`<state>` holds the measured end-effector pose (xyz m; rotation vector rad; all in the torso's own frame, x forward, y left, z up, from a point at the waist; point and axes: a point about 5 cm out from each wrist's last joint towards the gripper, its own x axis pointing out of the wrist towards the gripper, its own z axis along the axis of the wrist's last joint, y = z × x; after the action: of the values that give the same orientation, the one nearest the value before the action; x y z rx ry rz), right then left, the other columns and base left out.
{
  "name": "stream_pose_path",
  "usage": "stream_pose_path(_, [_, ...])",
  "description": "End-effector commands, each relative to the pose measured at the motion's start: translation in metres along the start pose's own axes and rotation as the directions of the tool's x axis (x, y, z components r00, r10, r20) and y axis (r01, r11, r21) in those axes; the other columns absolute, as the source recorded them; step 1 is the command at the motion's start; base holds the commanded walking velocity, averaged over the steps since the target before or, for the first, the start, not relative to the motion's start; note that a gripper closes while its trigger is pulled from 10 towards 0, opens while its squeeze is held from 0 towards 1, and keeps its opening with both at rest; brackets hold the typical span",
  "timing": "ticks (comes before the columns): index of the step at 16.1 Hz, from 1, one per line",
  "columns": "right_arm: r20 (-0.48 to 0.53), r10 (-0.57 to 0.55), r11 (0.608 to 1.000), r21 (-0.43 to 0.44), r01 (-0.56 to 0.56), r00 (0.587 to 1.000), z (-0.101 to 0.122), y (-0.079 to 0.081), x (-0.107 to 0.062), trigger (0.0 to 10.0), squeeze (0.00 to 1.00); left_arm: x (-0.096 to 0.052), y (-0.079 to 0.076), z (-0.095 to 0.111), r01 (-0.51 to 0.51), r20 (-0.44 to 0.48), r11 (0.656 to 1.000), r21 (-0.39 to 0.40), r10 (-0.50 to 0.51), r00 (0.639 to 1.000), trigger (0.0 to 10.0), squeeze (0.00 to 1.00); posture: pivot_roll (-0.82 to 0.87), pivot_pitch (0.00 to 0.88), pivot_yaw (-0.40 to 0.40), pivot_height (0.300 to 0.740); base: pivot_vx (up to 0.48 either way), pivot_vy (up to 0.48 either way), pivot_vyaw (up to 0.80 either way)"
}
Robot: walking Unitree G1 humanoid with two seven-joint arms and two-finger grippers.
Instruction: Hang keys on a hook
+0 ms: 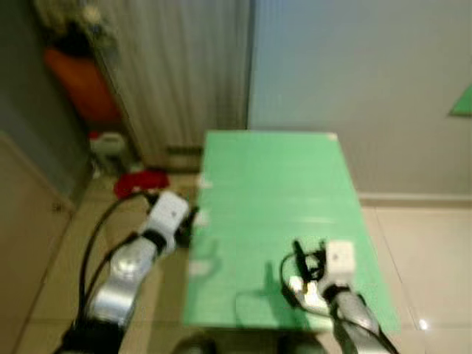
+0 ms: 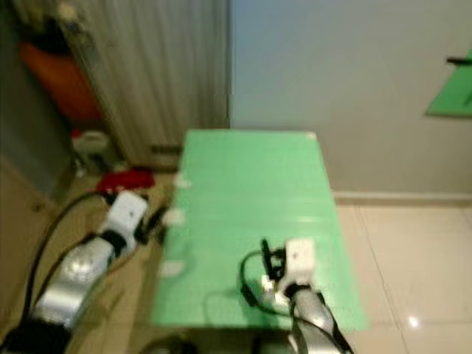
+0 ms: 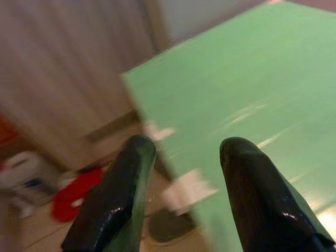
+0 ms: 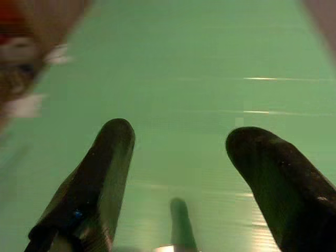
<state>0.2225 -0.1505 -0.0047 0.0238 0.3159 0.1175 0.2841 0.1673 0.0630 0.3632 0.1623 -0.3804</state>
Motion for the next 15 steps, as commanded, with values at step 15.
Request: stream_pose_path(15, [-0.100,-0.095,0.949,-0.308,0.060,0.990,-0.030,-0.013,-0.031,10.0,0.00,-0.060,-0.023,-0.022,0.014,-0.078,0.999,-0.042,-0.017,0.997,10.0,0.00,0.03,0.246,0.029,0.736,0.000,0.000,0.00])
